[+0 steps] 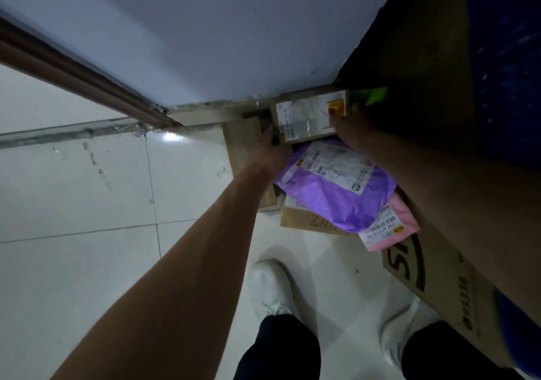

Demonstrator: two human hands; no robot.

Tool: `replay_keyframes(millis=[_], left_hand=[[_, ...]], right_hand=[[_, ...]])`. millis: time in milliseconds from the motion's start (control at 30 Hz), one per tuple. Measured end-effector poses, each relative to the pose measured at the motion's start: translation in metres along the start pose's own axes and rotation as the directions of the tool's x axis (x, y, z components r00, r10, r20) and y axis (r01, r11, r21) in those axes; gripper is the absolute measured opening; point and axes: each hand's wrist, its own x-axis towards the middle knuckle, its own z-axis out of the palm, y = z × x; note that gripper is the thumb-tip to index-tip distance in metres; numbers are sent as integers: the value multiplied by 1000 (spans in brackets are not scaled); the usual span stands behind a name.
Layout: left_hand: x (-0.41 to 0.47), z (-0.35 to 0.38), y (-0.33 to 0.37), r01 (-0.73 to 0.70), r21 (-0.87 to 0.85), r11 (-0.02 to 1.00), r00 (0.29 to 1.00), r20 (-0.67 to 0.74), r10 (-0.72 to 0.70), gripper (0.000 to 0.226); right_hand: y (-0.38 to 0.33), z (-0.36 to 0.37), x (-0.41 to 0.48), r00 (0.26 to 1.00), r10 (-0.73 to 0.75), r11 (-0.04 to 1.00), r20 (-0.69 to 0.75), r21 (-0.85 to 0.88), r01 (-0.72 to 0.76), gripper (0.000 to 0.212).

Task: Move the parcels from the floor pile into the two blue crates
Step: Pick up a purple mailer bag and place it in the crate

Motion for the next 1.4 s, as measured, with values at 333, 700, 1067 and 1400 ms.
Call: replay_keyframes(millis=[333, 700, 1067, 1400], left_hand=[[-30, -15, 35, 6, 45, 999, 1000, 13, -6, 43], [-243, -68, 147, 127, 151, 980, 992, -26, -124, 11], [-452, -92, 206, 95, 52, 994, 994, -64, -92, 15], [-554, -45, 269, -147, 3, 989, 989, 4, 147, 25]], right_hand=[[-10, -31, -40, 993, 31, 997, 113, -74, -23, 88], [-96, -183, -273, 979, 15, 940, 201, -337, 54, 44], [-159, -292, -452, 976, 16, 953, 216, -300, 51, 51], [-131, -383, -532, 999, -35, 997, 37, -73, 38, 41]])
